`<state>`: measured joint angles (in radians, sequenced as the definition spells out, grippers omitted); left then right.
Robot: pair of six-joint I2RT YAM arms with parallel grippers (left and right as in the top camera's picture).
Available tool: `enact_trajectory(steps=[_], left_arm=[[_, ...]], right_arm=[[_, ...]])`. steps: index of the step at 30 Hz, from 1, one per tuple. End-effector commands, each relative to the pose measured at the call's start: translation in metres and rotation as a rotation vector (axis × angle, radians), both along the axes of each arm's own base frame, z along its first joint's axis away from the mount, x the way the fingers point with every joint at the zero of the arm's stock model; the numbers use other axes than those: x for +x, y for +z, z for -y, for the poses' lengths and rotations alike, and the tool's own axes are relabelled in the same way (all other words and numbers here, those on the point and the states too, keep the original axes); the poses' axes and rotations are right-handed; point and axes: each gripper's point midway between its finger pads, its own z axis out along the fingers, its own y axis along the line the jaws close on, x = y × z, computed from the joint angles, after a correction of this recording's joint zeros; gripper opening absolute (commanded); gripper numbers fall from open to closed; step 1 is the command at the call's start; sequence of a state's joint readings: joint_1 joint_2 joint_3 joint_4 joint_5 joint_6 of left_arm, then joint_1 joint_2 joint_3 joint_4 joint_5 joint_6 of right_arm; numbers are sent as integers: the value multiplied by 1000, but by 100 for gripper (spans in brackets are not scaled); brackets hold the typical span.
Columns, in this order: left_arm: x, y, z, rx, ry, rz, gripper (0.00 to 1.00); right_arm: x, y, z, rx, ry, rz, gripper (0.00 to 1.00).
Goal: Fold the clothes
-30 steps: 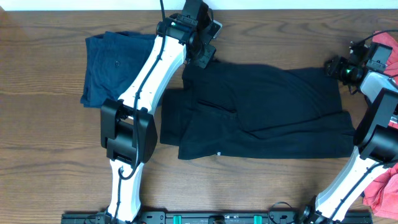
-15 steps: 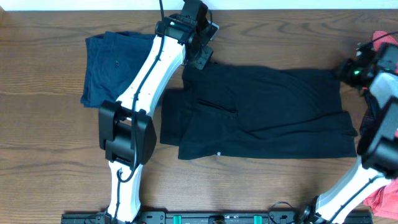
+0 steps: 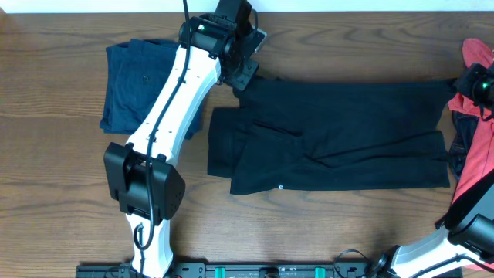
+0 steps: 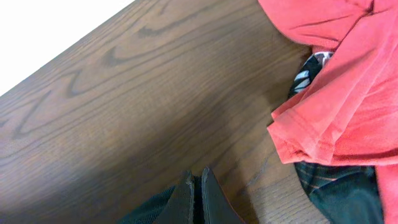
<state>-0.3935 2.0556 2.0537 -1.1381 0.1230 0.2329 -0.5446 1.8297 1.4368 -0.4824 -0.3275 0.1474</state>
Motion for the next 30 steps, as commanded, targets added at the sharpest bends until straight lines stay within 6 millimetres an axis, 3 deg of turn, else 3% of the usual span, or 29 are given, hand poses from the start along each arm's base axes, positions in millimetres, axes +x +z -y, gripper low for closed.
enact_trajectory(steps=[1,5,12,19,30], left_arm=[[-5,1,-7,24,15,-14,6],[-20,-3,-9,29,12,-82,6],[-56,-9,11,-110,8,-267,6],[-90,-31,1,-66,88,-433,6],[-130,-64,8,10,61,-566,7]], right_arm=[[-2,0,-8,41,40,4,1],[-15,-12,-15,84,37,-65,1],[-30,-20,-11,106,6,-122,1],[-47,-23,11,131,-63,-141,1],[-55,-27,11,157,-71,-167,1]])
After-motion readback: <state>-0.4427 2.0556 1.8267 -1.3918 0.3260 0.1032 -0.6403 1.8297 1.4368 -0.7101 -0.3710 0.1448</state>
